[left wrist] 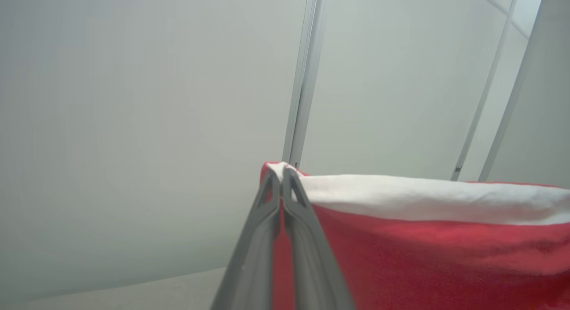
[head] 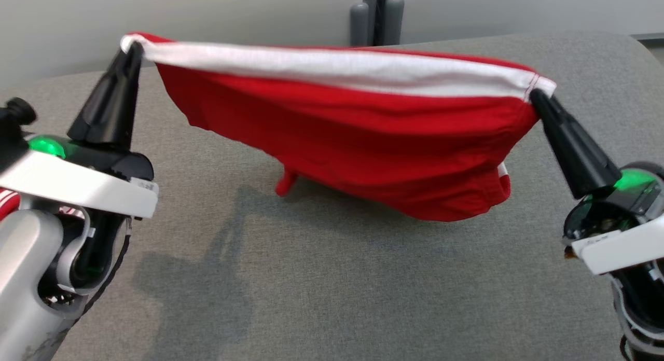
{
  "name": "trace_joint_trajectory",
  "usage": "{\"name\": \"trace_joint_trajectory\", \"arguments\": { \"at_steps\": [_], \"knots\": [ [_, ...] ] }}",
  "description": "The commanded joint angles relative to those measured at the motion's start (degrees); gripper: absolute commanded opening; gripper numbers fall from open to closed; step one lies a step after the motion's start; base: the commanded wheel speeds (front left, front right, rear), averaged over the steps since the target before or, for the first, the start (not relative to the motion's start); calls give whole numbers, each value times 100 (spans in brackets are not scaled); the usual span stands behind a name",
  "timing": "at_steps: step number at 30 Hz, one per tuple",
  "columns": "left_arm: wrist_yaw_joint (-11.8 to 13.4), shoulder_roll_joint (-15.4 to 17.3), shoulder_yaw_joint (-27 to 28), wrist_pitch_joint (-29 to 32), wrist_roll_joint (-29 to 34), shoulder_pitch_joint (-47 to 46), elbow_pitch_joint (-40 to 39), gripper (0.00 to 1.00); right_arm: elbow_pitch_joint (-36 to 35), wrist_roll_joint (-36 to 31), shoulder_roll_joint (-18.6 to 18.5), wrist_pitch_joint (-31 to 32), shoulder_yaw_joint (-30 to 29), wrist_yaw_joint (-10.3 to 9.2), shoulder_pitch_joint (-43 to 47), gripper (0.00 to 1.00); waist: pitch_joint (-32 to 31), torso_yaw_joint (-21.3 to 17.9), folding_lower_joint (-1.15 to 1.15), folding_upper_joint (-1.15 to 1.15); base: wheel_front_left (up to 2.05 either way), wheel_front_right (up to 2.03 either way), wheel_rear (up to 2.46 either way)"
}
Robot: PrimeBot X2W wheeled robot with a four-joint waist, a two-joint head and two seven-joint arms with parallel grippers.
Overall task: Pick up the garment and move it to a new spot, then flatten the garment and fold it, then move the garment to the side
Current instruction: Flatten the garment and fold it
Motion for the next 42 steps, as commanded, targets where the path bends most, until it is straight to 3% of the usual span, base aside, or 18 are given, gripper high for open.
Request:
{"name": "trace_joint_trajectory", "arguments": {
  "at_steps": [1, 4, 9, 13, 19, 25, 34, 42],
  "knots": [
    [81, -25, 163, -64, -116, -38, -216, 0, -68, 94, -41, 2, -94, 2, -140, 0, -90, 85, 0, 0, 0, 0, 0],
    [364, 156, 451, -93, -22, -148, -618, 0, -189, 297, -87, -53, -269, 2, -441, 0, -166, 143, 0, 0, 0, 0, 0],
    [591, 306, 634, 14, 13, -301, -1079, 0, -166, 523, -169, -84, -423, 2, -789, 0, -278, 219, 0, 0, 0, 0, 0],
    [654, 346, 607, 129, 15, -338, -1184, 0, -69, 612, -178, -109, -401, 2, -886, 0, -317, 248, 0, 0, 0, 0, 0],
    [558, 314, 474, 249, 18, -429, -1069, 0, 217, 574, -217, -109, -271, 2, -998, 0, -209, 284, 0, 0, 0, 0, 0],
    [391, 200, 159, 355, 429, -1046, -404, 0, 843, 214, -222, -148, -14, 2, -1619, 0, 155, 324, 0, 0, 0, 0, 0],
    [-233, -577, -166, 335, 813, -2817, 1477, 0, 2336, -499, -161, -471, 599, 2, -3522, 0, 911, 445, 0, 0, 0, 0, 0],
    [-904, -1289, -435, 65, 1176, -4533, 3812, 0, 4723, -1521, 216, -1632, 1233, 2, -5598, 0, 1230, 418, 0, 0, 0, 0, 0]
  ]
}}
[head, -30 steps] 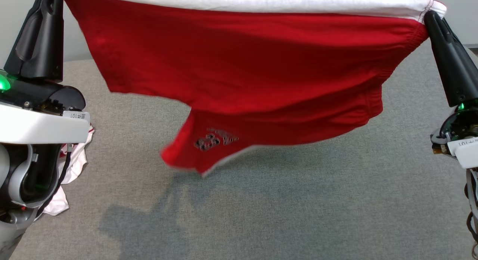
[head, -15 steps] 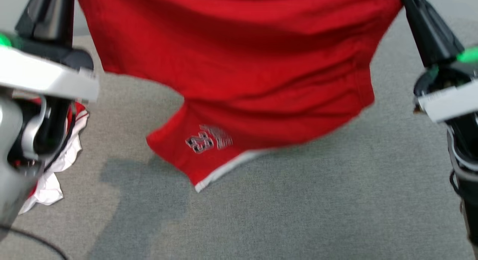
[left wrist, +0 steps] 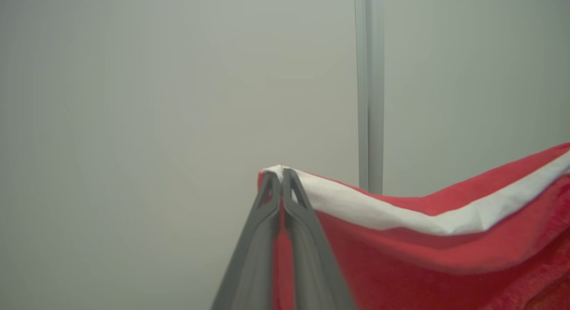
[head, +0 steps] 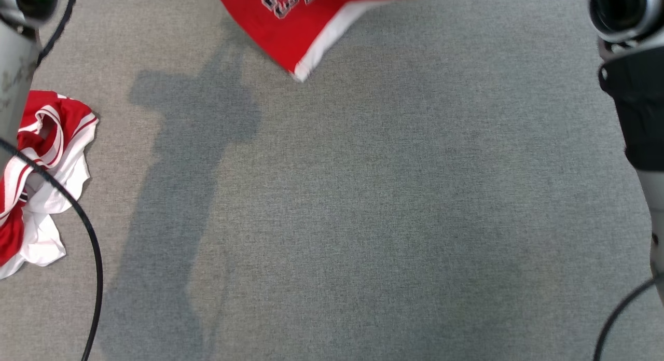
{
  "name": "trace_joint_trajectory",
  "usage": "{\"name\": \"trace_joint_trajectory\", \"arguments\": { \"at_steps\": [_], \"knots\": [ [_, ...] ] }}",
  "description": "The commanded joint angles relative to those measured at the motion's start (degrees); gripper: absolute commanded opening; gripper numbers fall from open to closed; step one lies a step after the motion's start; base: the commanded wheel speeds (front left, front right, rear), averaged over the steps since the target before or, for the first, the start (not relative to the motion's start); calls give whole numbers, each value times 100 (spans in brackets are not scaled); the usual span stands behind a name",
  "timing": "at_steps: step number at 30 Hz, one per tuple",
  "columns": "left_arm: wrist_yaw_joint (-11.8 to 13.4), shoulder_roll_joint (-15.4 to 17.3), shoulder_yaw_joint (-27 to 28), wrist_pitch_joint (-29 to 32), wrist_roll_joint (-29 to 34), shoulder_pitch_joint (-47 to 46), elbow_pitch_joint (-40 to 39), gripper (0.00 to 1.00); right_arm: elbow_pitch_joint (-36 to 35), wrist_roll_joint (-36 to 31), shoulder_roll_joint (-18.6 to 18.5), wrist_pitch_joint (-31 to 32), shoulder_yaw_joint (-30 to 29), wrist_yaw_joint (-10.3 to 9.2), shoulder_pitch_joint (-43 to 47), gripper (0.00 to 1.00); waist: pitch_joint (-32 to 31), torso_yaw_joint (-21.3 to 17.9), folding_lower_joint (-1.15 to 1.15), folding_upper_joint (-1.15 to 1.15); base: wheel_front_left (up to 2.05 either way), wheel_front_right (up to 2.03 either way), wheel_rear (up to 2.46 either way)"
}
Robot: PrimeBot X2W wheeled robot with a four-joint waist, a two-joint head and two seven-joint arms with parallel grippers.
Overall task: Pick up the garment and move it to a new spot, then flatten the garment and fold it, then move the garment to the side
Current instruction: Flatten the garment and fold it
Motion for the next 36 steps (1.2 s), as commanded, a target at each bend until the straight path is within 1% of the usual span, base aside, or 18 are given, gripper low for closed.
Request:
{"name": "trace_joint_trajectory", "arguments": {
  "at_steps": [1, 4, 8, 9, 12, 15, 16, 19, 21, 23, 25, 26, 28, 30, 32, 33, 34, 36],
  "knots": [
    [-47, -44, 0, -53, 25, -132, 117, 0, 119, -82, 6, -124, 43, 1, -135, 0, 15, -18, 0, 0, 0, 0, 0],
    [-252, -291, -85, -207, 112, -439, 789, 0, 945, -327, 162, -589, 269, 1, -610, 0, 40, -24, 0, 0, 0, 0, 0],
    [-558, -589, -154, -337, 85, -517, 1475, 0, 1798, -455, 301, -811, 662, 1, -921, 0, 136, -7, 0, 0, 0, 0, 0],
    [-708, -728, -208, -388, 41, -366, 1714, 0, 2045, -403, 319, -867, 911, 1, -887, 0, 189, 13, 0, 0, 0, 0, 0],
    [-860, -912, -258, -442, -28, 37, 1989, 0, 2247, -231, 257, -930, 1261, 1, -563, 0, 224, 48, 0, 0, 0, 0, 0],
    [-948, -1084, -277, -467, -115, 581, 2106, 0, 2189, 49, 141, -995, 1601, 1, -125, 0, 236, 72, 0, 0, 0, 0, 0],
    [-971, -1107, -281, -475, -130, 780, 2092, 0, 2110, 172, 97, -1020, 1691, 1, 56, 0, 238, 69, 0, 0, 0, 0, 0],
    [-994, -1121, -43, -482, -123, 1475, 1767, 0, 1792, 519, -84, -1065, 1986, 1, 785, 0, 166, 59, 0, 0, 0, 0, 0],
    [-975, -1086, 138, -480, 11, 2005, 1435, 0, 1494, 712, -263, -1093, 2183, 1, 1303, 0, 78, 60, 0, 0, 0, 0, 0],
    [-902, -1063, 321, -477, 200, 2581, 1029, 0, 1176, 899, -445, -1099, 2244, 1, 1841, 0, -52, 63, 0, 0, 0, 0, 0],
    [-797, -1001, 484, -478, 415, 3163, 587, 0, 815, 737, -654, -1102, 2200, 1, 2309, 0, -185, 36, 0, 0, 0, 0, 0],
    [-754, -981, 538, -478, 512, 3437, 368, 0, 660, 740, -679, -1102, 2128, 1, 2625, 0, -243, 32, 0, 0, 0, 0, 0],
    [-648, -898, 664, -479, 701, 3966, -88, 0, 379, 514, -770, -1094, 1918, 1, 3144, 0, -409, 2, 0, 0, 0, 0, 0],
    [-542, -802, 731, -478, 870, 4470, -496, 0, 207, 413, -784, -1094, 1555, 0, 3643, 0, -565, -19, 0, 0, 0, 0, 0],
    [-431, -715, 774, -478, 954, 4961, -896, 0, 8, 402, -651, -1094, 1227, 2, 4163, 0, -744, -50, 0, 0, 0, 0, 0],
    [-357, -678, 804, -479, 960, 5207, -1119, 0, -80, 348, -620, -1094, 1119, 1, 4401, 0, -833, -72, 0, 0, 0, 0, 0],
    [-357, -678, 804, -479, 960, 5207, -1119, 0, -80, 348, -620, -1094, 1119, 1, 4401, 0, -833, -72, 0, 0, 0, 0, 0],
    [-216, -557, 820, -473, 976, 5634, -1523, 0, -215, 240, -634, -1095, 935, 0, 4810, 0, -988, -98, 0, 0, 0, 0, 0]
  ]
}}
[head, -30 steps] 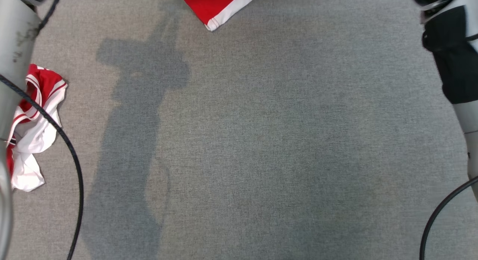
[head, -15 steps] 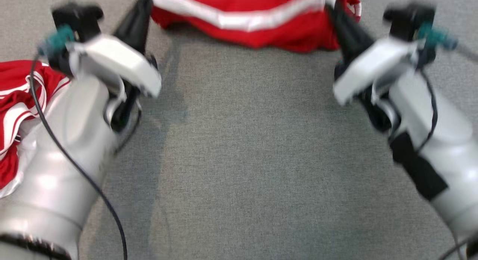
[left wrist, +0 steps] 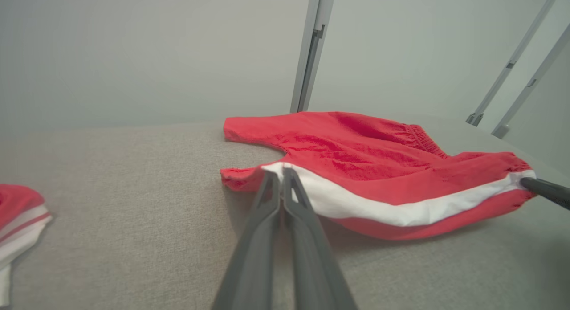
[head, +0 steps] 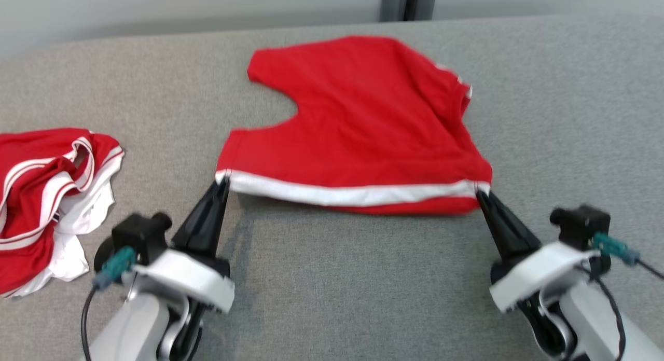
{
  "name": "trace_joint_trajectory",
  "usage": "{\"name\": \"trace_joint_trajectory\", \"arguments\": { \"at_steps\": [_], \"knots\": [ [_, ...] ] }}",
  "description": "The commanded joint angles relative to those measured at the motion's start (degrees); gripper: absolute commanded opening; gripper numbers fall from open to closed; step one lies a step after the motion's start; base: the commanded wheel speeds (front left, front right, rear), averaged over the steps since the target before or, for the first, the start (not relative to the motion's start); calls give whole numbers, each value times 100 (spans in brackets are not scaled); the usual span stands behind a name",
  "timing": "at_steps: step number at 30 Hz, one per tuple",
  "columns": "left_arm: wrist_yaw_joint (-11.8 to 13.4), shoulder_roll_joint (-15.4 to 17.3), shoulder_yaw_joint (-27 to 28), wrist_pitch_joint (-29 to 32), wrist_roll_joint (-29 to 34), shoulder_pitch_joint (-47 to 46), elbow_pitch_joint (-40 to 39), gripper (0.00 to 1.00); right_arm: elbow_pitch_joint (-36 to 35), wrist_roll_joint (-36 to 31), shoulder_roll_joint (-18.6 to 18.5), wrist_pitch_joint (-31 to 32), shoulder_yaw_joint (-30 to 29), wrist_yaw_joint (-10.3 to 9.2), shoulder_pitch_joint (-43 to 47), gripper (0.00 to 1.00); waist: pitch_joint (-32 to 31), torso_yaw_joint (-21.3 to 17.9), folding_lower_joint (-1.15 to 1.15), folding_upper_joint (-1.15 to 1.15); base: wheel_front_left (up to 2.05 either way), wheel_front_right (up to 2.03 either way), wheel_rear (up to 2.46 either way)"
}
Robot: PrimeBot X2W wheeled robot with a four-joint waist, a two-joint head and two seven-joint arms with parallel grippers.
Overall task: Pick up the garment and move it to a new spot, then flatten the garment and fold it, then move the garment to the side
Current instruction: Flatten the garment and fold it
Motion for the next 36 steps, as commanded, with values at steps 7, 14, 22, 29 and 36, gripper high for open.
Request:
{"name": "trace_joint_trajectory", "arguments": {
  "at_steps": [7, 14, 22, 29, 36],
  "knots": [
    [670, 409, 75, 410, -147, 1373, -1561, 0, -637, -884, -33, 235, -665, -1, 1192, 0, -601, -94, 0, 0, 0, 0, 0],
    [1270, 811, -15, 991, -66, 2355, -2967, 0, -1928, -1658, 308, 1015, -1625, -1, 2512, 0, -855, 23, 0, 0, 0, 0, 0],
    [1666, 1054, 41, 1322, 46, 2680, -3854, 0, -3546, -2357, 767, 1969, -2163, -1, 3437, 0, -860, 87, 0, 0, 0, 0, 0],
    [1570, 1123, 117, 1342, 85, 2295, -3861, 0, -3982, -2465, 954, 2250, -2269, -1, 3303, 0, -629, 29, 0, 0, 0, 0, 0],
    [1128, 1096, 269, 1288, 29, 1254, -3468, 0, -3843, -2417, 1108, 2231, -2452, -1, 2466, 0, -83, -140, 0, 0, 0, 0, 0]
  ]
}}
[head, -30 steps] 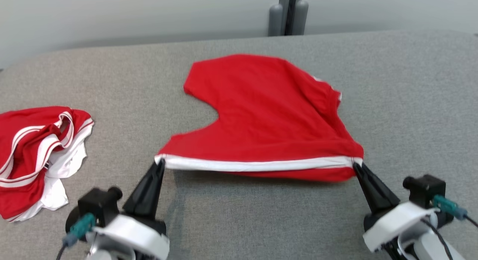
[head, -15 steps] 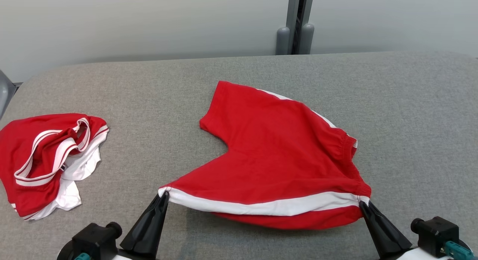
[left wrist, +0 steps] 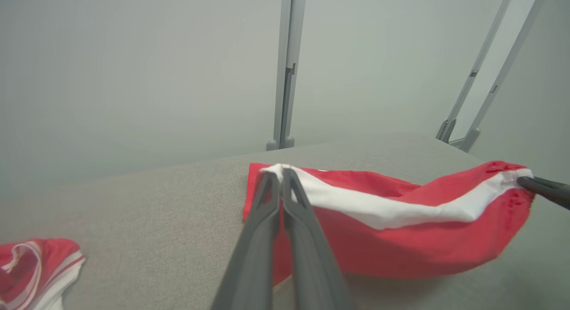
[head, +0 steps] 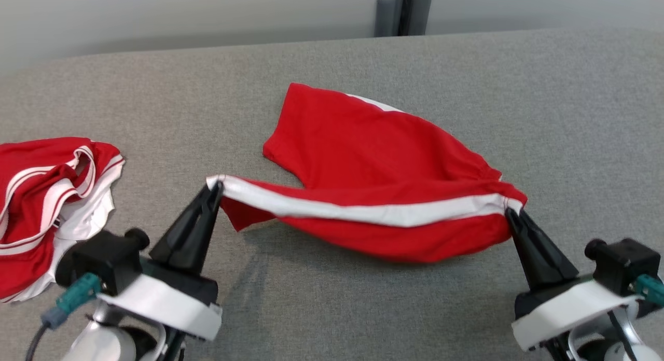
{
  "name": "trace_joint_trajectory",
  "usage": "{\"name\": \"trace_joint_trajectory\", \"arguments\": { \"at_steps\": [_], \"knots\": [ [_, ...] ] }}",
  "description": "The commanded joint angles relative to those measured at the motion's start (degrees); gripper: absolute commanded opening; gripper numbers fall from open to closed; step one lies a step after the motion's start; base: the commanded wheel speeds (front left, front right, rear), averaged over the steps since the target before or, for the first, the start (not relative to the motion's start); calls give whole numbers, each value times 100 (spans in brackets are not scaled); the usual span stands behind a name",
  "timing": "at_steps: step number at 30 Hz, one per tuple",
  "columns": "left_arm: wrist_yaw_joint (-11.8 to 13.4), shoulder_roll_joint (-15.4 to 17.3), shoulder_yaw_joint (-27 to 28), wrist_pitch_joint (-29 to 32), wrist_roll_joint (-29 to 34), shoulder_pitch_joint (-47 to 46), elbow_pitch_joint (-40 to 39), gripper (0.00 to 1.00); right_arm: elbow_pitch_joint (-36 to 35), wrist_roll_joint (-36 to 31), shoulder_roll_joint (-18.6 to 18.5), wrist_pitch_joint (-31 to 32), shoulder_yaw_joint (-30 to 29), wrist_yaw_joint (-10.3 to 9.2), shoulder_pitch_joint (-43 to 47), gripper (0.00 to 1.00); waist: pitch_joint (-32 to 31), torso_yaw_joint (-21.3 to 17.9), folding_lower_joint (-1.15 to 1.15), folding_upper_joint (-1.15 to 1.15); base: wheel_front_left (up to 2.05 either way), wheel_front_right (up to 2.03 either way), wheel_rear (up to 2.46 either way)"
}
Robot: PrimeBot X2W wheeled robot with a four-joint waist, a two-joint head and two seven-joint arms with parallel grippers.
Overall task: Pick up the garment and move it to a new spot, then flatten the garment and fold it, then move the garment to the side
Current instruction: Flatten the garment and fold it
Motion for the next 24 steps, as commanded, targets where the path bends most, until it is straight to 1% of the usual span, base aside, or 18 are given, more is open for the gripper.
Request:
{"name": "trace_joint_trajectory", "arguments": {
  "at_steps": [1, 6, 7, 12, 15, 19, 24],
  "knots": [
    [-130, 1, 73, -35, -38, -352, 164, 0, 100, 32, 14, -52, -34, 1, -278, 0, 289, -128, 0, 0, 0, 0, 0],
    [-650, -129, 168, -59, -202, -1482, 968, 0, 602, 58, 57, -230, -50, 1, -1180, 0, 820, -325, 0, 0, 0, 0, 0],
    [-650, -129, 168, -59, -202, -1482, 968, 0, 602, 58, 57, -230, -50, 1, -1180, 0, 820, -325, 0, 0, 0, 0, 0],
    [-1103, -296, 39, -9, -143, -2582, 1973, 0, 1349, 157, 114, -498, -31, 1, -2053, 0, 1234, -533, 0, 0, 0, 0, 0],
    [-1367, -456, -76, -3, -142, -3156, 2679, 0, 1857, 188, 139, -608, 19, 1, -2475, 0, 1427, -610, 0, 0, 0, 0, 0],
    [-1622, -695, -221, -159, -69, -3767, 3630, 0, 2459, 249, 154, -767, 67, 1, -2847, 0, 1587, -700, 0, 0, 0, 0, 0],
    [-1809, -914, -385, -453, -26, -4272, 4658, 0, 2904, 340, 169, -984, 204, 1, -3058, 0, 1699, -808, 0, 0, 0, 0, 0]
  ]
}}
